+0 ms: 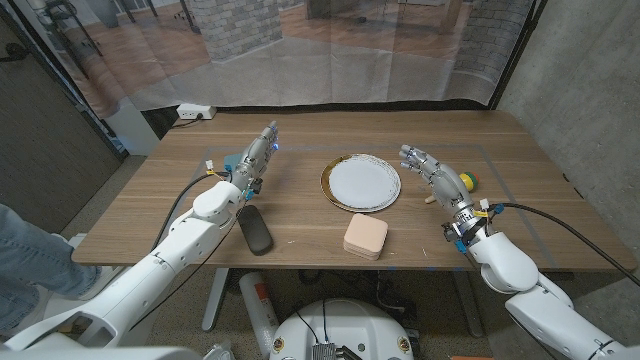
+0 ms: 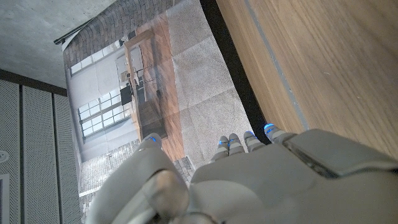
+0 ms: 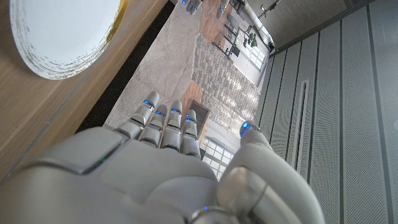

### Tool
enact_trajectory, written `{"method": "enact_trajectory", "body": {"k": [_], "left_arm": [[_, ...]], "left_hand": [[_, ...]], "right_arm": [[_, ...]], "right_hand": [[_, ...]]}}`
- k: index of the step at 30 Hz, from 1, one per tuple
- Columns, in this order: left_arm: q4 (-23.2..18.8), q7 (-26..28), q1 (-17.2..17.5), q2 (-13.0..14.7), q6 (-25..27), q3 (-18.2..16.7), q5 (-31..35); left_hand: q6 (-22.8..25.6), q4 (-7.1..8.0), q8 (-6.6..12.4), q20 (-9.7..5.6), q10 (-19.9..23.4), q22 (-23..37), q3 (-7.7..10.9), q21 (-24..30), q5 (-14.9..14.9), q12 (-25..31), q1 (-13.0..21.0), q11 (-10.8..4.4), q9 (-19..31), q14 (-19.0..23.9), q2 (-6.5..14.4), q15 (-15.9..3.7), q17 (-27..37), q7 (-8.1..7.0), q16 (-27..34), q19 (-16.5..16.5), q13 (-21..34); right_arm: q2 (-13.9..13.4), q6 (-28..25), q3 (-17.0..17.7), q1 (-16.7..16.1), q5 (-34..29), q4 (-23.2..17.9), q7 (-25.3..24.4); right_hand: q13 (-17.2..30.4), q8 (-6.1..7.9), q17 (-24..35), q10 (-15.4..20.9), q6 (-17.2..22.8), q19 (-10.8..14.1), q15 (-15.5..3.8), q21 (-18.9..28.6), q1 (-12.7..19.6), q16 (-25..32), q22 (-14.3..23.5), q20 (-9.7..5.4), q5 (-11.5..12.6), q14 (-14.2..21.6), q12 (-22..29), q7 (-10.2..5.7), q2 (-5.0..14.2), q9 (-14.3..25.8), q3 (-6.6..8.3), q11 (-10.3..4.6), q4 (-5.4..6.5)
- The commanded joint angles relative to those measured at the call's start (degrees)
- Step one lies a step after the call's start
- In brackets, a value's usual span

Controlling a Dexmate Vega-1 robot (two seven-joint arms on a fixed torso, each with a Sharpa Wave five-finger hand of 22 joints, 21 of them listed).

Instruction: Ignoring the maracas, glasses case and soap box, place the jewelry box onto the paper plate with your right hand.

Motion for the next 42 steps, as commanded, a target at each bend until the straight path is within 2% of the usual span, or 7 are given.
{"method": "enact_trajectory", "body": {"k": [1, 10, 24, 32, 42], "left_arm": [[0.7, -0.6, -0.6, -0.2, -0.3, 0.2, 0.0], [1.7, -1.3, -1.2, -0.9, -1.2, 0.5, 0.1], [1.3, -1.0, -1.0, -0.6, -1.3, 0.4, 0.5], [0.9, -0.9, -0.7, -0.3, -0.8, 0.4, 0.3], [0.8, -1.1, -0.6, -0.2, -0.8, 0.4, 0.2]], "left_hand": [[0.2, -0.25, 0.21, -0.35, 0.2, 0.2, -0.16, 0.3, -0.1, 0.1, 0.6, -0.04, 0.1, -1.9, 0.1, -0.05, 0.2, 0.00, 0.2, -4.1, 0.3], [0.4, -0.27, 0.26, -0.30, 0.3, 0.2, -0.22, 0.3, -0.1, 0.1, 0.7, -0.13, 0.1, -1.8, 0.2, -0.10, 0.2, -0.01, 0.2, -4.2, 0.3], [0.5, -0.30, 0.24, -0.25, 0.4, 0.2, -0.32, 0.4, -0.2, 0.1, 0.8, -0.09, 0.1, -1.7, 0.3, -0.08, 0.2, -0.04, 0.2, -4.2, 0.3], [0.5, -0.32, 0.25, -0.21, 0.5, 0.2, -0.38, 0.4, -0.2, 0.1, 0.8, -0.10, 0.1, -1.7, 0.3, -0.06, 0.2, -0.06, 0.2, -4.2, 0.3], [0.6, -0.34, 0.22, -0.20, 0.5, 0.2, -0.47, 0.4, -0.2, 0.1, 0.8, -0.02, 0.1, -1.6, 0.3, -0.08, 0.2, -0.08, 0.2, -4.2, 0.3]], "right_arm": [[-0.2, 0.1, 0.3, -1.1, -4.2, -1.3, -1.1], [0.0, 0.9, -0.5, -1.1, -4.9, -1.1, -0.4], [0.0, 1.3, 0.0, -2.8, -8.5, -2.2, -1.8], [-0.8, 1.2, -0.2, -3.5, -7.8, -2.8, -0.6], [-0.8, 1.3, 0.6, -4.8, -10.2, -4.0, -1.6]], "right_hand": [[0.3, 0.35, 0.2, 0.4, 0.3, 0.3, -0.05, -0.3, 0.8, 0.0, 0.1, 0.29, 0.0, 0.3, 0.2, -0.33, 0.11, 0.0, -0.05, -0.36, -0.32], [0.3, 0.31, 0.2, 0.4, 0.3, 0.3, -0.07, -0.5, 0.8, 0.0, 0.1, 0.37, 0.0, 0.3, 0.2, -0.41, 0.12, 0.0, -0.06, -0.44, -0.41], [0.3, 0.30, 0.2, 0.6, 0.4, 0.4, -0.14, -1.0, 0.9, 0.0, 0.2, 0.45, 0.0, 0.4, 0.2, -0.63, 0.15, 0.0, -0.07, -0.57, -0.56], [0.3, 0.31, 0.2, 0.6, 0.4, 0.5, -0.20, -1.2, 1.0, 0.0, 0.2, 0.43, 0.1, 0.5, 0.2, -0.60, 0.18, 0.0, -0.05, -0.48, -0.67], [0.3, 0.31, 0.1, 0.7, 0.5, 0.6, -0.52, -1.5, 1.3, 0.0, 0.2, 0.49, 0.1, 0.7, 0.2, -0.76, 0.17, 0.0, 0.00, -0.54, -0.89]]}}
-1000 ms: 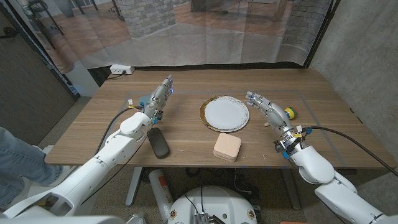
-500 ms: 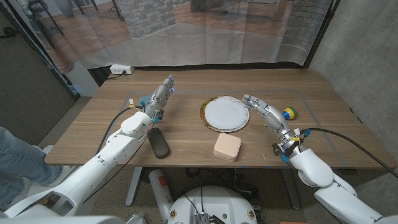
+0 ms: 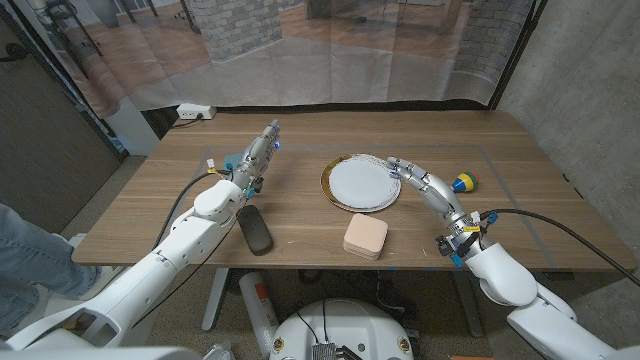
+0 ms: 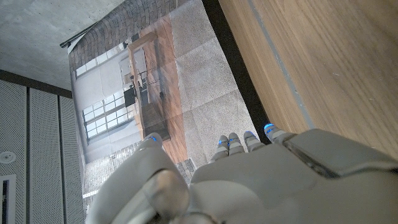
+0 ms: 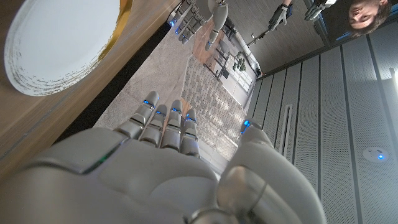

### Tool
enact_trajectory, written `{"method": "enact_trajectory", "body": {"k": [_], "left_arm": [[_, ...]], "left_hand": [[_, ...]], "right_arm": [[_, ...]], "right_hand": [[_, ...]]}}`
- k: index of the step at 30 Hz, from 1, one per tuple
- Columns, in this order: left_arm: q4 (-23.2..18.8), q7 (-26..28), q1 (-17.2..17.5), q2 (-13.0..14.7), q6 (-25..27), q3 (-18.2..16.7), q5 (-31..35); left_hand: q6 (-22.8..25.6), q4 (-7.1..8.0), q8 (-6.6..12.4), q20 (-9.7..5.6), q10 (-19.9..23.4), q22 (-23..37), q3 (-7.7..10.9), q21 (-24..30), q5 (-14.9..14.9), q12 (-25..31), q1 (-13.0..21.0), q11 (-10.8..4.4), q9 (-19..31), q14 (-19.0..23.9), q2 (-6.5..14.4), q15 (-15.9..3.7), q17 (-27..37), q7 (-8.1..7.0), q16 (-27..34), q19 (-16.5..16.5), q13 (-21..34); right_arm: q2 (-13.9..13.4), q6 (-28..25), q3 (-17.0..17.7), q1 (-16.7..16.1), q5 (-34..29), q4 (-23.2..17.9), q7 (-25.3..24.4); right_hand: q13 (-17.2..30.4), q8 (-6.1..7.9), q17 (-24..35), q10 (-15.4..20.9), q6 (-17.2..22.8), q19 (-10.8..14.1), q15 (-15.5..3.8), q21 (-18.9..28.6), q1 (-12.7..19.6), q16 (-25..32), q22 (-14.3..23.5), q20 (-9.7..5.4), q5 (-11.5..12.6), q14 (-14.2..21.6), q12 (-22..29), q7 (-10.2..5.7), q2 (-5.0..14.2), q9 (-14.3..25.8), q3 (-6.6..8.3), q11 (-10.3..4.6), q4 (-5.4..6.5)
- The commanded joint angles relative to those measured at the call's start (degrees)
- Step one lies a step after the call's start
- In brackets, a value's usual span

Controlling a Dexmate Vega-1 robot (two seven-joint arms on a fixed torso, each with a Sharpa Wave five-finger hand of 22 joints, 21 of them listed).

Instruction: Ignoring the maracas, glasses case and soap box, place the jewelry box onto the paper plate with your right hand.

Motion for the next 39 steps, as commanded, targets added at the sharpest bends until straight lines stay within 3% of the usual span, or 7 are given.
{"method": "enact_trajectory", "body": {"k": [1, 14, 39], "left_arm": [[-0.2, -0.1, 0.1, 0.1, 0.3, 0.0, 0.0], [-0.7, 0.4, 0.2, 0.0, 0.0, 0.1, 0.4], [-1.4, 0.5, 0.6, 0.2, 0.0, 0.2, 0.7]], "left_hand": [[0.1, -0.11, 0.23, -0.19, 0.2, 0.2, -0.25, 0.4, -0.3, 0.1, 0.5, 0.26, 0.2, -1.6, 0.0, -0.10, 0.2, 0.06, 0.2, -4.2, 0.3], [0.1, -0.14, 0.20, -0.11, 0.2, 0.2, -0.37, 0.4, -0.3, 0.1, 0.6, 0.24, 0.2, -1.6, 0.1, -0.06, 0.2, 0.04, 0.2, -4.3, 0.3], [0.4, -0.17, 0.26, 0.12, 0.4, 0.2, -0.60, 0.4, -0.4, 0.1, 0.7, 0.15, 0.2, -1.4, 0.2, -0.15, 0.2, -0.05, 0.2, -4.3, 0.3]], "right_arm": [[-0.3, 0.0, 0.9, -1.7, -2.6, -1.5, -0.9], [-0.3, -0.4, 2.9, -4.3, -8.2, -3.5, -2.9], [0.5, -2.5, 3.5, -5.9, -19.4, -5.3, -6.2]], "right_hand": [[0.3, 0.32, 0.1, 0.4, 0.3, 0.3, -0.22, -0.4, 0.5, 0.0, 0.2, 0.22, 0.1, 0.4, 0.2, -0.54, -0.05, 0.0, 0.01, -0.21, -0.43], [0.3, 0.28, 0.1, 0.3, 0.3, 0.3, -0.22, -0.9, 0.8, -0.1, 0.2, 0.29, 0.2, 0.4, 0.1, -0.83, -0.05, 0.0, 0.06, -0.40, -0.72], [0.3, 0.17, 0.0, 0.1, 0.1, 0.2, -0.20, -1.8, 1.6, -0.3, 0.2, 0.48, 0.2, 0.3, -0.1, -1.19, 0.14, 0.0, 0.30, -0.71, -1.26]]}}
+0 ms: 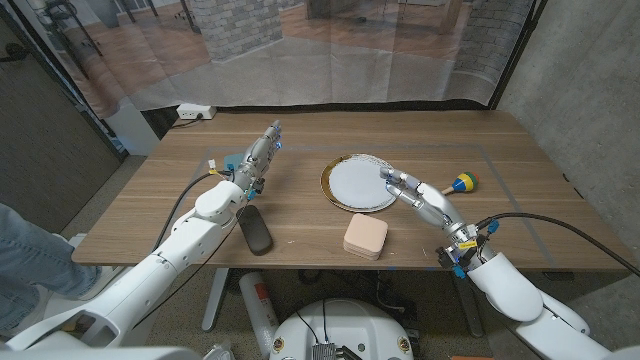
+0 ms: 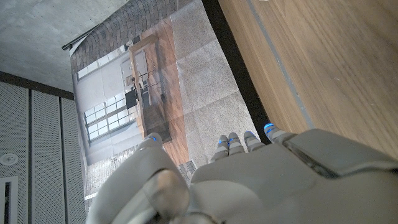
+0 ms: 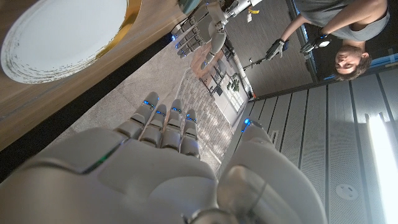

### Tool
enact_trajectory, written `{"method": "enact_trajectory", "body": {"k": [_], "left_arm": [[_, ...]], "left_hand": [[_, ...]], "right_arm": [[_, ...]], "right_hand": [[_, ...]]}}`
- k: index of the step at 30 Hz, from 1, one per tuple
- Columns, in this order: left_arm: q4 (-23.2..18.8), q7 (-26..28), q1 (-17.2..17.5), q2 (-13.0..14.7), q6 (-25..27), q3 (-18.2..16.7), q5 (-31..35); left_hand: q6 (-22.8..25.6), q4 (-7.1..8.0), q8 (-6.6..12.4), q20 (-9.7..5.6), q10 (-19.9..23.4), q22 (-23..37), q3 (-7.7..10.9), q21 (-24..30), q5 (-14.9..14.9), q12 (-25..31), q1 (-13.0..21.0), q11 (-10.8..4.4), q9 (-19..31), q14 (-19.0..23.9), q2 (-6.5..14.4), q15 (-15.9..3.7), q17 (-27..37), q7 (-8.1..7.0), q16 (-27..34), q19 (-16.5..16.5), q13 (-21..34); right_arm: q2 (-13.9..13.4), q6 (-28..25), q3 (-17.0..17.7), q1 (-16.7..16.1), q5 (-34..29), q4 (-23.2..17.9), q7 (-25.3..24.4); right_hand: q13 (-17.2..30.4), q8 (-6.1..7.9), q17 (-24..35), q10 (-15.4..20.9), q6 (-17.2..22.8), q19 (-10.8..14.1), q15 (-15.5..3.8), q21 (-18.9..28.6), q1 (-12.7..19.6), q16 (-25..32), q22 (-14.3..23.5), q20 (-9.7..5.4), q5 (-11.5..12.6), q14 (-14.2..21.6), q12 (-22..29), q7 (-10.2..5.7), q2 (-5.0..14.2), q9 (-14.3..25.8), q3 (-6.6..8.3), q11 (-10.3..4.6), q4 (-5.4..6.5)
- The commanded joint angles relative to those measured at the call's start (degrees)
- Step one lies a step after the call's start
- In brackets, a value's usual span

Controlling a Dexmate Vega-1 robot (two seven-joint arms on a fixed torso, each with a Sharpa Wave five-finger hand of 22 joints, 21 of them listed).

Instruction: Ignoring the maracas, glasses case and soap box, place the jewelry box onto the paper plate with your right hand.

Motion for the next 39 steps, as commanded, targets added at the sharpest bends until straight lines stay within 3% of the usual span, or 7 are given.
{"method": "enact_trajectory", "body": {"k": [1, 21, 39], "left_arm": [[-0.4, 0.1, 0.1, 0.2, -0.1, 0.0, 0.2], [-1.2, 0.2, 0.4, 0.8, -0.1, -0.3, 0.4], [0.2, -0.9, -0.6, 0.1, -0.1, 0.5, 0.4]], "left_hand": [[0.2, 0.15, 0.27, 0.13, 0.1, 0.2, -0.28, 0.2, -0.1, 0.1, 0.5, -0.14, 0.2, -1.5, 0.0, -0.20, 0.2, -0.26, 0.2, -4.3, 0.3], [0.4, 0.11, 0.24, 0.06, 0.2, 0.2, -0.55, 0.3, -0.2, 0.1, 0.6, -0.14, 0.2, -1.4, 0.2, -0.30, 0.2, -0.33, 0.2, -4.2, 0.3], [0.5, 0.08, 0.21, 0.32, 0.2, 0.2, -0.74, 0.3, -0.3, 0.0, 0.7, -0.17, 0.2, -1.4, 0.3, -0.31, 0.2, -0.41, 0.1, -4.3, 0.3]], "right_arm": [[0.4, -1.4, 0.5, -1.2, -6.0, -1.3, -2.2], [-0.9, -6.6, 1.3, -2.8, -16.6, -5.3, -5.6], [-3.2, -12.8, 2.9, -5.6, -22.1, -9.9, -6.1]], "right_hand": [[0.3, 0.16, 0.0, -0.1, 0.2, 0.2, -0.14, -0.2, 0.7, -0.3, 0.2, 0.48, 0.2, 0.2, -0.1, -0.56, -0.01, 0.0, 0.24, -0.29, -0.44], [0.4, 0.20, -0.2, -0.4, -0.1, 0.2, 0.06, -1.6, 5.4, -0.5, 0.2, 1.36, 0.4, -0.1, -0.3, -1.60, 1.18, 0.0, 2.09, -0.51, -3.01], [0.4, -0.16, -0.1, -2.1, -1.3, -0.3, 2.24, -3.2, 7.3, -0.9, 0.2, 4.34, 0.0, -1.5, -0.8, -2.17, 0.19, 0.0, 2.28, -0.86, -3.91]]}}
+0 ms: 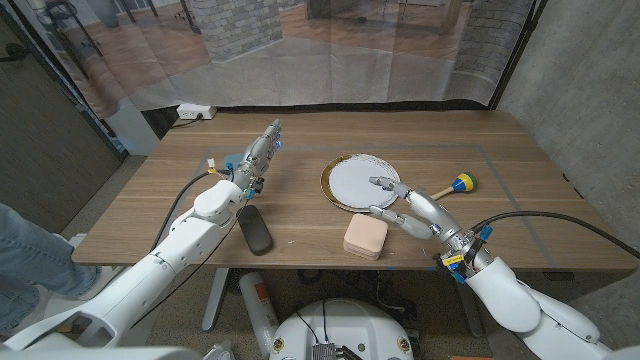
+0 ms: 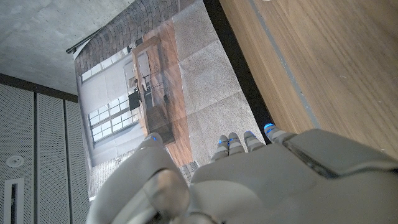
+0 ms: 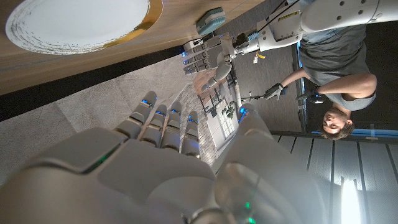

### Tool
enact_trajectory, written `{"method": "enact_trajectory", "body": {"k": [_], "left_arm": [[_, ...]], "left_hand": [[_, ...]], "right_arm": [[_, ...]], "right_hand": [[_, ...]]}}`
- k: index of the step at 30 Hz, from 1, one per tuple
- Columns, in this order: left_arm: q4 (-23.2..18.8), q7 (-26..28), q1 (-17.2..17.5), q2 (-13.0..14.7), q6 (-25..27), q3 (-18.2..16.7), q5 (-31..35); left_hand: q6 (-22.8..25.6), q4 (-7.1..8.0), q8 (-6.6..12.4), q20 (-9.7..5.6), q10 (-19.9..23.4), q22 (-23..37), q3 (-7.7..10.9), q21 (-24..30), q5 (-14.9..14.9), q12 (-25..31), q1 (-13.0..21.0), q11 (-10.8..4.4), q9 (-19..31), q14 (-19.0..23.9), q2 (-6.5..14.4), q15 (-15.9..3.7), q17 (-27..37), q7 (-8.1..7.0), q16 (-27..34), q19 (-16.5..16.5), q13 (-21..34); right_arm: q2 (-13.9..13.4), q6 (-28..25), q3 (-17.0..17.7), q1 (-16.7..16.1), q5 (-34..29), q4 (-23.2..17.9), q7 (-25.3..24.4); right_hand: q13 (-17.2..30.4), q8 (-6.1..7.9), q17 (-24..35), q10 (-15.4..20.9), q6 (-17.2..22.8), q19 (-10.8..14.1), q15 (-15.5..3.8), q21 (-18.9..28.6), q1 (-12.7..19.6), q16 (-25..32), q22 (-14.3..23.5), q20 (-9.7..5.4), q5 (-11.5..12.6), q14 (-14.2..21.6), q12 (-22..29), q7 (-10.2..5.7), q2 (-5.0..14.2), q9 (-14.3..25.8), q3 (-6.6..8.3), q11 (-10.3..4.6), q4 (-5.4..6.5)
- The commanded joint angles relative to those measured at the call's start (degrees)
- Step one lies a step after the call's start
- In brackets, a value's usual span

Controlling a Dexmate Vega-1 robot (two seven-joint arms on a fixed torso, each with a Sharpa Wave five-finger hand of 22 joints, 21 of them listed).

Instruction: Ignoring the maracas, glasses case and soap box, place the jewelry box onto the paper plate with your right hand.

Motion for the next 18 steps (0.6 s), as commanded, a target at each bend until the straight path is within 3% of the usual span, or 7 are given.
{"method": "enact_trajectory", "body": {"k": [1, 18], "left_arm": [[1.3, -0.8, -1.1, -0.7, 0.1, 0.7, 0.1], [2.6, -1.5, -1.7, -1.0, -0.4, 0.8, -0.1]], "left_hand": [[0.0, 0.08, 0.20, 0.33, 0.2, 0.2, -0.26, 0.3, -0.3, 0.0, 0.5, -0.17, 0.2, -1.4, 0.1, -0.31, 0.2, -0.01, 0.1, -4.3, 0.3], [0.1, 0.06, 0.18, 0.30, 0.2, 0.2, -0.46, 0.3, -0.3, 0.0, 0.6, 0.04, 0.2, -1.4, 0.2, -0.19, 0.2, 0.06, 0.1, -4.4, 0.3]], "right_arm": [[-1.6, -4.9, 1.0, -2.0, -4.8, -3.5, -0.5], [-3.6, -11.0, 0.2, -3.6, -10.2, -7.2, -0.9]], "right_hand": [[0.1, -0.18, 0.2, -0.7, -0.5, -0.2, 0.86, -0.6, 0.8, -0.2, 0.2, 1.53, 0.0, -0.2, -0.4, -0.08, -0.54, 0.0, -0.04, 0.24, -0.36], [0.2, -0.42, 0.2, -2.6, -1.9, -0.1, 2.39, -1.8, 1.7, -0.3, 0.2, 4.25, -0.1, -1.4, -0.7, -0.51, -1.83, 0.0, -0.32, 0.22, -0.58]]}}
